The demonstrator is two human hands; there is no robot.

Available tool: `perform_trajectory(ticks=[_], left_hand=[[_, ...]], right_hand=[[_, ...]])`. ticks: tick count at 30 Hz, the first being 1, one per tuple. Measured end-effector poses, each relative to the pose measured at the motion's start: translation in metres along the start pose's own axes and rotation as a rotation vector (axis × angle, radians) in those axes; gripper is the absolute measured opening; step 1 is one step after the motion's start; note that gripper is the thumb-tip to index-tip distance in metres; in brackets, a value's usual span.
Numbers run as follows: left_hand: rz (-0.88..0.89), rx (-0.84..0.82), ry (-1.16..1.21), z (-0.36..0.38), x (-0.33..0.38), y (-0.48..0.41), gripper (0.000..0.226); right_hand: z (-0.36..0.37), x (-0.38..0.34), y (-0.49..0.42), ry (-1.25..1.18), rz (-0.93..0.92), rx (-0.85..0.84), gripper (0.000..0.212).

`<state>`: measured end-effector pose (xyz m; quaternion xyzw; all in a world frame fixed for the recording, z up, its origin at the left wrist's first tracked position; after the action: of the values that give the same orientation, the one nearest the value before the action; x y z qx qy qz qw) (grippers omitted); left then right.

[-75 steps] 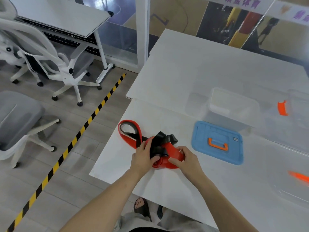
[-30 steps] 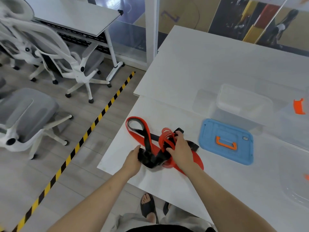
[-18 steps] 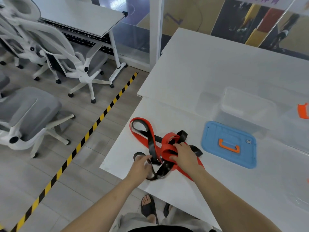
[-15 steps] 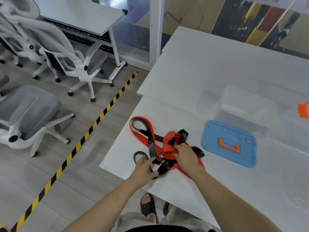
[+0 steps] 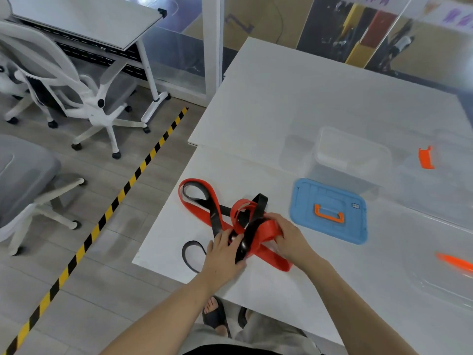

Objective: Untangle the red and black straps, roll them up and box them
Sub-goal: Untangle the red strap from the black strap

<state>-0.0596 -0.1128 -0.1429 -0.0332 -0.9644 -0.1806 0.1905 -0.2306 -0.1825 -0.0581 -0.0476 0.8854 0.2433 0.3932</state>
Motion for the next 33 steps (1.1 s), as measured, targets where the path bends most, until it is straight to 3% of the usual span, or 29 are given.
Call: perform_trajectory(ticks=[3, 5, 8, 12, 17, 20, 24, 27, 29, 33], left_hand=[[-0.004, -0.026, -0.011, 0.007, 0.004, -0.003, 0.077], [-0.019, -0.039, 0.006, 0.011, 0.006, -0.006, 0.079], [-0.064, -0.065, 0.016, 0.015, 0.005, -0.011, 0.084], [-0.083, -0.003, 0.022, 0.002, 0.007, -0.013, 0.067], [-0.12, 0.081, 0.232, -0.024, -0.017, -0.02, 0.061], [-0.169, 0.091, 0.371, -0.037, -0.03, -0.03, 0.061], [-0.296, 0.172, 0.52, -0.054, -0.044, -0.04, 0.045], [-0.304, 0.161, 0.51, -0.056, -0.046, -0.045, 0.035], [-0.308, 0.132, 0.494, -0.053, -0.045, -0.05, 0.033], [-0.168, 0.043, 0.235, -0.047, -0.029, -0.059, 0.047]], right_hand=[[0.001, 0.022, 0.013, 0.098, 0.041, -0.087, 0.049], [0.008, 0.037, 0.02, 0.14, 0.111, -0.174, 0.061], [0.011, 0.046, 0.021, 0.069, 0.19, -0.114, 0.072], [0.009, 0.041, 0.017, 0.109, 0.174, -0.001, 0.048], [-0.02, 0.043, 0.029, 0.099, 0.142, 0.059, 0.039], [-0.046, 0.058, 0.037, 0.302, 0.183, 0.076, 0.04], [-0.039, 0.082, 0.04, 0.557, 0.27, -0.115, 0.035], [-0.021, 0.084, 0.036, 0.607, 0.295, -0.147, 0.028], [-0.013, 0.079, 0.029, 0.615, 0.288, -0.114, 0.034], [0.009, 0.061, 0.013, 0.58, 0.218, -0.076, 0.049]])
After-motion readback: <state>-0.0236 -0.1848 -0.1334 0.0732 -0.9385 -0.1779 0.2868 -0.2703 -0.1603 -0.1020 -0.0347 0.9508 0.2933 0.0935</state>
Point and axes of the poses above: each hand's wrist, its own y-axis away from the middle knuckle, its own z-axis out of the palm, x = y × z, the point moved 9 cm from there along -y, towards the middle knuckle, and after that the axes turned 2 degrees about -y, right-handed, at the moved point
